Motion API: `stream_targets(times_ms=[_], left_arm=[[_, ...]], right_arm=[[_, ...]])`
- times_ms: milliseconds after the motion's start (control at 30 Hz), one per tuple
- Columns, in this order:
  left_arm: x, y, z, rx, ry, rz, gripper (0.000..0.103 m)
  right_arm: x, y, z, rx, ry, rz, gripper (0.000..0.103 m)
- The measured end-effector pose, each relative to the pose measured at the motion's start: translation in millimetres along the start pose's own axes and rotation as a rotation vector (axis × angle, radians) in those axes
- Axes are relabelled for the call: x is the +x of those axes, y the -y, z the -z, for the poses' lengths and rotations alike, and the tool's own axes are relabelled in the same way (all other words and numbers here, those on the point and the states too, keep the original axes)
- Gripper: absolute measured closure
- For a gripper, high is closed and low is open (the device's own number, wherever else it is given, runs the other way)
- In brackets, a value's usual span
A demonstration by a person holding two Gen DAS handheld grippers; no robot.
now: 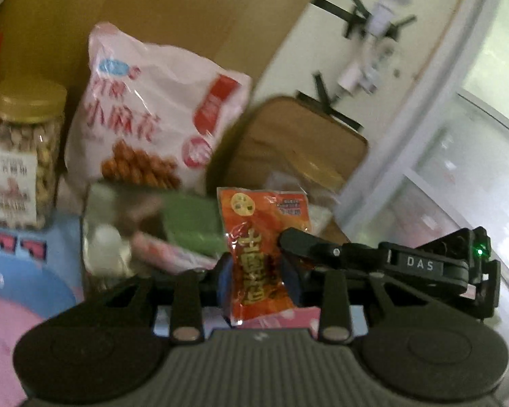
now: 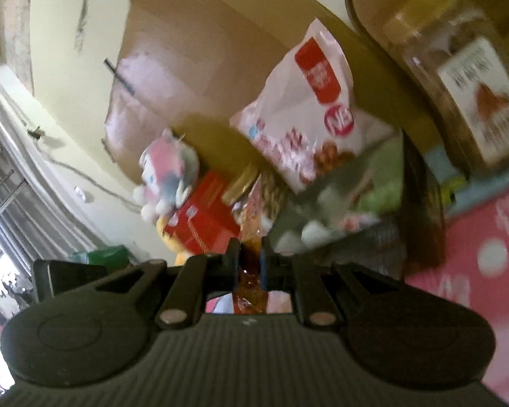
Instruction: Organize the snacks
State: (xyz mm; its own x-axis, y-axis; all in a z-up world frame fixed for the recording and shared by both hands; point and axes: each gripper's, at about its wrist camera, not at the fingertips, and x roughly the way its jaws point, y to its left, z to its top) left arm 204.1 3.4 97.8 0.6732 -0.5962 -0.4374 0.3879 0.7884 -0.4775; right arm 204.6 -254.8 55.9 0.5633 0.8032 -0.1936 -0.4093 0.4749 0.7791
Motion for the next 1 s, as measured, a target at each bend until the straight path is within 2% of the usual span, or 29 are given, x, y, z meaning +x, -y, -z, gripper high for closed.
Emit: stream_targets(times_ms=[100, 267, 333, 467, 500, 533, 567, 600, 833, 1000], left_arm=[[17.4, -18.0, -9.9, -0.024, 0.009, -0.035, 0.071], [45.3, -48.2, -10.3, -0.084, -0.034, -0.105, 0.074], [50.3, -51.4, -7.0, -0.058, -0.032, -0.139, 0.079], [52.1, -44.7, -4.9, -0.016, -0.019, -0.189, 0.076], [50.9, -42.3, -4.5, -0.005, -0.012, -0.206, 0.075], [48.3, -40.2, -3.5, 0.000, -0.006, -0.216, 0.068], [44.0, -39.7, -1.9, -0.002, 0.000, -0.221, 0.066], [38.5, -38.0, -0.3, -0.005, 0.011, -0.221, 0.065], [-11.8, -24.1, 16.6, -0.006, 0.068, -0.162, 0.066], [-56.3, -19.1, 55.7, 0.003, 0.081, -0.119, 0.059]], right_arm=[[26.6, 8.9, -18.0, -0.021, -0.025, 0.021, 0.089], [63.2, 10.1, -23.4, -0.155, -0.066, 0.158, 0.089], [72.9, 8.2, -21.0, -0.205, -0.081, 0.202, 0.089], [80.8, -5.9, -9.7, -0.365, -0.045, 0.323, 0.083], [81.7, -10.1, -6.4, -0.410, -0.022, 0.366, 0.068], [81.0, -13.9, -2.8, -0.455, 0.018, 0.425, 0.056], [78.7, -17.1, 0.3, -0.495, 0.063, 0.477, 0.047], [73.4, -19.4, 2.3, -0.521, 0.107, 0.508, 0.044], [20.7, -31.5, 13.2, -0.468, 0.205, 0.441, 0.045], [-2.2, -31.1, 46.6, -0.395, 0.141, 0.383, 0.041]])
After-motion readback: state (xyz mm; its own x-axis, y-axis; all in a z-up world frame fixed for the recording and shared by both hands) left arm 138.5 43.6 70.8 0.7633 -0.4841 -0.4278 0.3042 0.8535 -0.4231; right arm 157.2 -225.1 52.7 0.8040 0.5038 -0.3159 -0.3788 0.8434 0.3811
